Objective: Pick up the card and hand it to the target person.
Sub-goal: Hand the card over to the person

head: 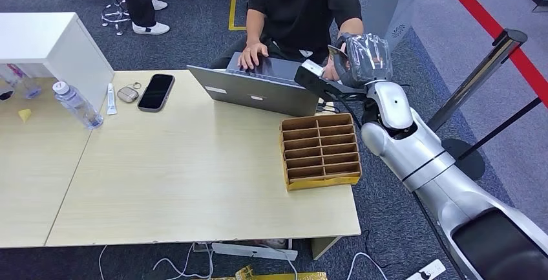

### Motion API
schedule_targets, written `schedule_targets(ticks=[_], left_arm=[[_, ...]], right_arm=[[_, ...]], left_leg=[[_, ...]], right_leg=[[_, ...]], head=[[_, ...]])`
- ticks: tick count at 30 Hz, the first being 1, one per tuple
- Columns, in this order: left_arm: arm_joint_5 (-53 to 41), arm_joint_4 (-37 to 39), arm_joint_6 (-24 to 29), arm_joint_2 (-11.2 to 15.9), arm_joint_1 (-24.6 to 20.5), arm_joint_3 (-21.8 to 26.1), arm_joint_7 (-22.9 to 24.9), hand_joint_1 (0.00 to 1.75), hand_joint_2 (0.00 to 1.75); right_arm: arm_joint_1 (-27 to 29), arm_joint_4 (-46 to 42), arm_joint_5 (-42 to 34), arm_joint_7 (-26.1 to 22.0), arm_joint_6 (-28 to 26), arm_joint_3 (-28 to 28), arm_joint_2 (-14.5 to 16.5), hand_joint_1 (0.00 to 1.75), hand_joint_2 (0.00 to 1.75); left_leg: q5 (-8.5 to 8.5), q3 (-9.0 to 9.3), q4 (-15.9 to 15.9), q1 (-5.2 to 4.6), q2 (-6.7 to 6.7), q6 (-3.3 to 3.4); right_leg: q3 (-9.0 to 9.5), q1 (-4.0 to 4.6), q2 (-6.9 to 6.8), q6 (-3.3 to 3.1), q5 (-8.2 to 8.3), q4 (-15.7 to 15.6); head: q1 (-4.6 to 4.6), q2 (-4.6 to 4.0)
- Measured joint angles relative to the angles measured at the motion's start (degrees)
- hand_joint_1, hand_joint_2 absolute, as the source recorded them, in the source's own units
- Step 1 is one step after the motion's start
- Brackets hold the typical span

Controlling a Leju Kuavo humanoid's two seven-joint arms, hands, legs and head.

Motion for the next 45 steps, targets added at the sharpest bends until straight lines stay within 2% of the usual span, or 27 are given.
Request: schedule_targets(ticks=[5,8,9,11,12,13,15,27,31,40,43,45], left_arm=[[-0.1,0.0,0.0,0.0,-0.1,-0.4,0.2,0.00,0.00],[-0.1,0.0,0.0,0.0,-0.2,-0.8,0.2,0.00,0.00],[-0.1,0.0,0.0,0.0,-0.2,-0.9,0.2,0.00,0.00],[-0.1,0.0,-0.1,0.0,-0.2,-1.0,0.2,0.00,0.00],[-0.1,0.0,-0.1,0.0,-0.2,-1.0,0.2,0.00,0.00],[-0.1,0.0,-0.1,0.0,-0.2,-1.0,0.2,0.00,0.00],[-0.1,0.0,-0.1,0.0,-0.2,-1.0,0.2,0.00,0.00],[-0.1,0.0,-0.1,0.0,-0.3,-1.4,0.2,0.00,0.00],[0.0,0.0,-0.1,0.0,-0.3,-1.4,0.2,0.00,0.00],[0.2,0.0,0.1,-0.2,-0.2,-1.4,0.2,0.00,0.00],[0.3,0.0,0.2,-0.3,-0.2,-1.4,0.1,0.00,0.00],[0.5,0.0,0.3,-0.4,-0.1,-1.4,0.0,0.00,0.00]], right_arm=[[-0.5,2.9,-0.3,-0.5,-0.4,0.1,0.9,1.44,1.75],[-0.5,4.1,-0.3,-0.5,-0.2,0.1,1.2,1.36,1.75],[-0.5,4.5,-0.3,-0.4,-0.1,0.2,1.3,1.21,1.75],[-0.5,5.3,-0.1,-0.2,0.2,0.5,1.4,0.72,1.75],[-0.5,5.7,0.0,0.0,0.4,0.7,1.4,0.39,1.75],[-0.5,6.1,0.2,0.1,0.7,0.8,1.4,0.18,1.75],[-0.5,6.7,0.4,0.3,1.1,1.1,1.5,0.00,1.75],[-0.5,9.4,1.0,1.2,0.7,2.5,1.7,0.00,1.75],[-0.5,9.6,1.7,2.2,-4.1,2.4,1.7,0.00,1.75],[2.0,8.1,5.4,4.1,-18.6,-0.1,1.6,0.00,1.75],[4.0,6.3,5.8,2.8,-22.6,-2.1,1.5,0.00,1.75],[6.3,4.5,5.3,-0.1,-23.5,-4.5,1.6,0.00,1.75]], left_leg=[[0.00,0.00,0.0,0.00,0.00,0.00],[0.00,0.00,0.0,0.00,-0.01,0.00],[0.00,0.00,0.0,0.00,-0.01,0.00],[0.00,-0.01,0.0,0.00,-0.02,0.00],[0.00,-0.01,0.0,0.00,-0.02,0.00],[0.00,-0.01,0.0,0.00,-0.02,0.00],[0.00,-0.02,0.0,0.00,-0.01,0.00],[0.00,-0.02,0.0,0.00,-0.02,0.00],[0.00,0.00,0.0,-0.01,-0.02,0.00],[0.00,0.02,0.0,-0.01,-0.01,0.00],[0.00,0.03,0.0,0.00,-0.01,0.00],[0.00,0.02,0.0,0.00,-0.02,0.00]], right_leg=[[0.00,0.00,0.00,0.00,0.00,0.0],[0.00,0.00,0.00,0.00,0.00,0.0],[0.00,0.00,0.00,0.00,0.00,0.0],[-0.01,0.00,-0.01,0.00,0.00,0.0],[-0.01,0.00,-0.01,0.00,0.00,0.0],[-0.02,0.00,0.00,0.00,0.00,0.0],[-0.03,0.00,0.00,0.00,0.00,0.0],[-0.03,0.00,0.00,0.00,0.00,0.0],[-0.03,0.00,0.00,0.00,0.00,0.0],[-0.03,0.00,0.01,0.00,0.00,0.0],[-0.02,0.00,0.01,0.00,0.00,0.0],[-0.01,0.00,0.00,0.00,0.00,0.0]], head=[[0.00,0.00],[-0.01,0.00],[-0.01,0.00],[0.00,0.00],[0.01,0.00],[0.00,0.00],[0.00,0.00],[0.01,0.00],[0.00,0.00],[0.00,0.00],[0.00,0.00],[0.00,0.00]])
